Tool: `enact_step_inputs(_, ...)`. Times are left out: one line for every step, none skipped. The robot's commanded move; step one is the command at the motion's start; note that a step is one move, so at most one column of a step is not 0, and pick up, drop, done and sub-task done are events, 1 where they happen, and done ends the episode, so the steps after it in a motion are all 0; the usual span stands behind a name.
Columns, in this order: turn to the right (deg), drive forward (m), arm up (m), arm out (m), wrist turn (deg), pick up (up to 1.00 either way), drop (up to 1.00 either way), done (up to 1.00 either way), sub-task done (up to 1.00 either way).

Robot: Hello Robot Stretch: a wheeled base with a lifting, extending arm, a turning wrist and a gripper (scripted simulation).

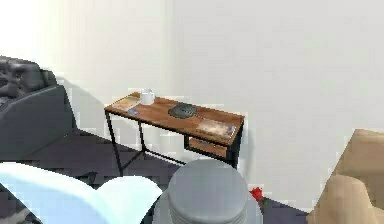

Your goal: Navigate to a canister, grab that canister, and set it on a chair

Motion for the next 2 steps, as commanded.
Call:
enact_step_inputs(-6.0, 0.0, 0.0, 0.0, 0.0, 0.0, 0.0, 0.0, 0.0)
enact_step_inputs(45.0, 0.0, 0.0, 0.0, 0.0, 0.0, 0.0, 0.0, 0.0)
